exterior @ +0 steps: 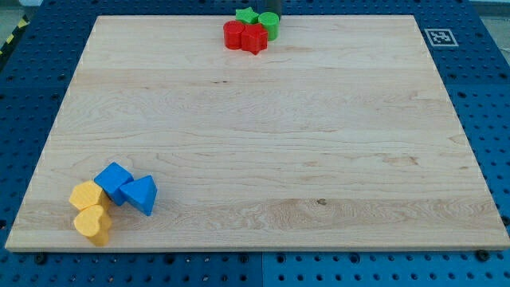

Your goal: Push the yellow hexagon and blue cube towards red star and red circle

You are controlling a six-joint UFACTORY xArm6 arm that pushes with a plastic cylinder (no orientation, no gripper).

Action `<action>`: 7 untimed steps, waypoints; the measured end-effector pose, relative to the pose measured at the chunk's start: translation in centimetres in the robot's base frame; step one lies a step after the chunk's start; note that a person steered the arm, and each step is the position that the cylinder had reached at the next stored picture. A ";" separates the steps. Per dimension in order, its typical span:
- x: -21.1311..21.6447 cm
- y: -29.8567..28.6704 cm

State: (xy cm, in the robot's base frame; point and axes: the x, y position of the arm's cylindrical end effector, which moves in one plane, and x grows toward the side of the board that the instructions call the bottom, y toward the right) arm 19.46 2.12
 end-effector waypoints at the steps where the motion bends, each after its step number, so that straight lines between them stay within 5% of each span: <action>1: -0.2 1.1; 4: 1.6 17.6; 6: 2.8 18.1; 7: 10.8 18.0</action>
State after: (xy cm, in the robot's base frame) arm 30.24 20.16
